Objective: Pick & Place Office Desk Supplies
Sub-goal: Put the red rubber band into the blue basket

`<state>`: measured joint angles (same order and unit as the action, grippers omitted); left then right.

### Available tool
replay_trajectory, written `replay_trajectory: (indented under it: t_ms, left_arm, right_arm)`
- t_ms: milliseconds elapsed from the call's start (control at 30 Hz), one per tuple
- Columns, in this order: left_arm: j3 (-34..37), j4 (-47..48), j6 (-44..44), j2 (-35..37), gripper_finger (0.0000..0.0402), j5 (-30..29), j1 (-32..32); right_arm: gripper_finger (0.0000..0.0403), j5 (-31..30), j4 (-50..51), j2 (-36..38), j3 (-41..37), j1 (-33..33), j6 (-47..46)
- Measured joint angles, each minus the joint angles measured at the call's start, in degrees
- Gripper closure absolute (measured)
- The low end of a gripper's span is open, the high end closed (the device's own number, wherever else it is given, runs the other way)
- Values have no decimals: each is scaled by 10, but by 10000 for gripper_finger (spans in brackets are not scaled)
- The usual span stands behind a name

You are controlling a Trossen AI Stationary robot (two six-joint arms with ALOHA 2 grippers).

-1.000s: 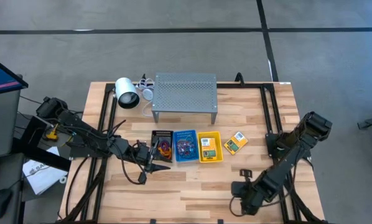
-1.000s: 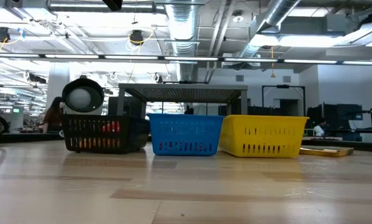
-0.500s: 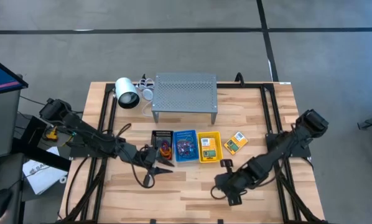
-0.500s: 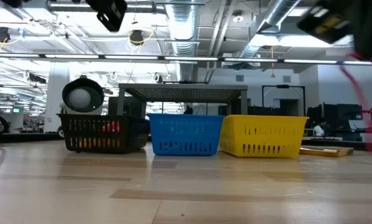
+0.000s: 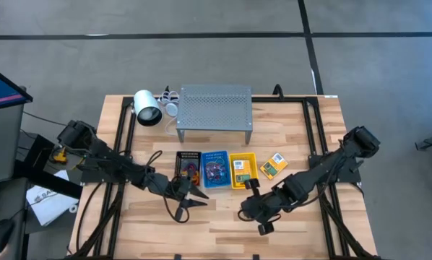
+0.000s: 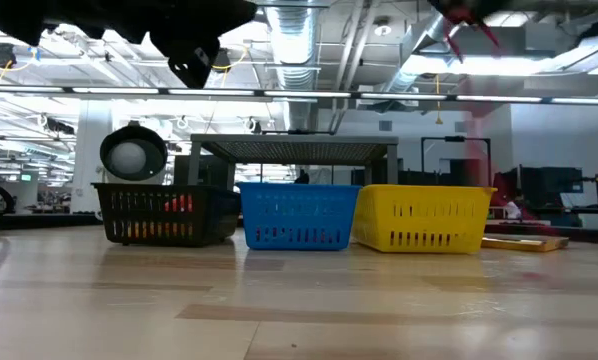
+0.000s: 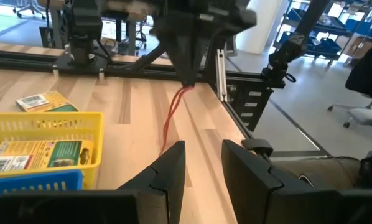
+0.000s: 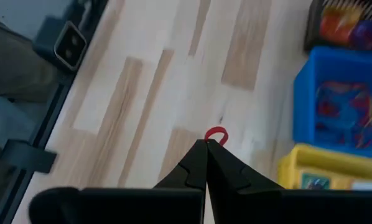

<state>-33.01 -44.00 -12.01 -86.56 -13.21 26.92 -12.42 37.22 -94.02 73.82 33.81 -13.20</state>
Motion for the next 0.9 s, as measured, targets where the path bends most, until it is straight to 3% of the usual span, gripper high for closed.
replay_trajectory:
  t_ms: [367, 633, 900]
  left_arm:
    - [-1, -75, 6, -43, 300, 0, -4]
    - [-43, -70, 26, -44, 300, 56, -23]
    - [-78, -15, 32, -44, 300, 61, -43]
  right_arm:
    - [403, -14, -51, 0, 62, -18, 121]
    - [403, -14, -86, 0, 66, -39, 168]
    - [403, -12, -112, 0, 66, -48, 199]
